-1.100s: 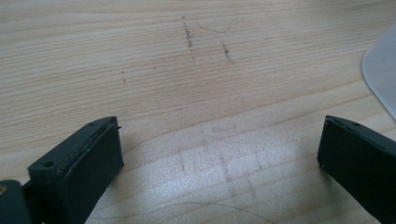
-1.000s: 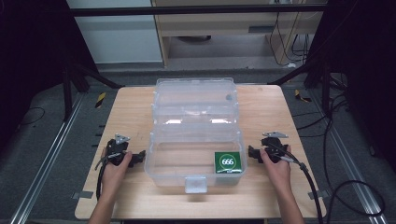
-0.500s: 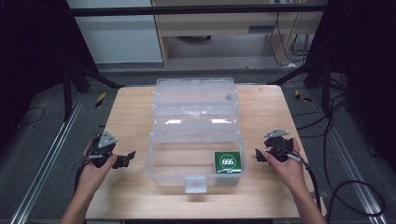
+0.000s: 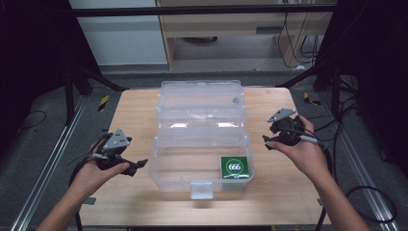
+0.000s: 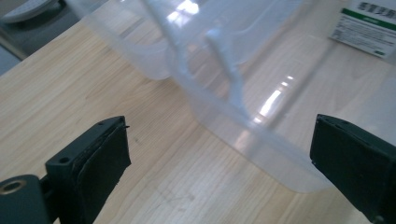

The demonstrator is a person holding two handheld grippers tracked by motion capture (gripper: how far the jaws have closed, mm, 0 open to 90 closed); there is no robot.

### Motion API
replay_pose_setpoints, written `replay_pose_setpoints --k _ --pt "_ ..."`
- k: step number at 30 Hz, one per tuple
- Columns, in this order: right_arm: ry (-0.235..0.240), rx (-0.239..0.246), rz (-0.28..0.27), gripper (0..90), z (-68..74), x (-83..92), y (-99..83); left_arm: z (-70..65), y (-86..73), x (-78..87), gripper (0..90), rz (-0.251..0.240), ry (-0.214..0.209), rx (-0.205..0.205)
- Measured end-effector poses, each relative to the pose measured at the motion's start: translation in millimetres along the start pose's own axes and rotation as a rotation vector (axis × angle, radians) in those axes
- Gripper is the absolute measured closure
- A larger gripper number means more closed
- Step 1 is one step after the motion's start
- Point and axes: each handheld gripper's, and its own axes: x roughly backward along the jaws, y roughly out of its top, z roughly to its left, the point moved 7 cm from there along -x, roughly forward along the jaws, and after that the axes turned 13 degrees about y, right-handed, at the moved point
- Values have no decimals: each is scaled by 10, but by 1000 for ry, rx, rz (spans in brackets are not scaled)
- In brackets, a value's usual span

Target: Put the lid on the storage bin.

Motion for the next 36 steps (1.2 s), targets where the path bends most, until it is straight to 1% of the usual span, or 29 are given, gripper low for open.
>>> replay_pose_setpoints --k 1,2,3,4,7,8,10,13,15,17,18,20,22,25,27,29,31,32,34,35,36 --pt "9 14 -1 245 9 29 55 -52 53 34 42 -1 -11 -18" --pt "22 28 0 257 24 81 146 -86 93 67 42 -2 -13 -37" --pt "33 45 -6 284 43 124 223 -107 121 90 41 -4 -12 -50" --pt "36 60 -9 288 54 158 279 -128 159 126 40 -1 -8 -79" --pt "42 109 -19 336 102 281 503 -175 249 190 35 -9 -25 -101" --pt "46 123 -20 343 120 297 562 -191 270 201 36 -9 -38 -105" --pt "45 158 -10 368 143 311 663 -218 293 208 41 3 -59 -115" --pt "56 192 -16 399 177 315 801 -247 296 203 62 26 -63 -139" --pt "70 214 -22 430 197 315 878 -259 299 184 62 38 -67 -141" --pt "80 234 -17 446 215 305 938 -287 311 164 60 44 -75 -141" --pt "89 245 -14 470 234 298 966 -312 320 155 59 46 -83 -143" --pt "98 275 -10 488 276 295 1017 -375 332 149 54 47 -86 -161" --pt "107 304 -8 545 331 303 1061 -449 336 146 55 51 -93 -186" --pt "122 350 3 590 410 287 1121 -541 356 129 61 59 -104 -214" --pt "135 375 14 602 456 261 1161 -590 378 118 66 56 -115 -213" --pt "146 388 16 607 487 231 1196 -626 378 104 94 65 -122 -218" --pt "158 410 21 607 523 176 1231 -676 364 80 111 77 -144 -227" --pt "165 416 27 607 537 144 1242 -703 362 72 131 75 -156 -227" --pt "174 419 40 610 550 72 1265 -747 363 55 146 79 -178 -239" --pt "179 421 44 613 554 32 1277 -762 366 50 157 78 -181 -244" --pt "179 423 50 614 554 2 1286 -793 370 46 178 78 -193 -255"
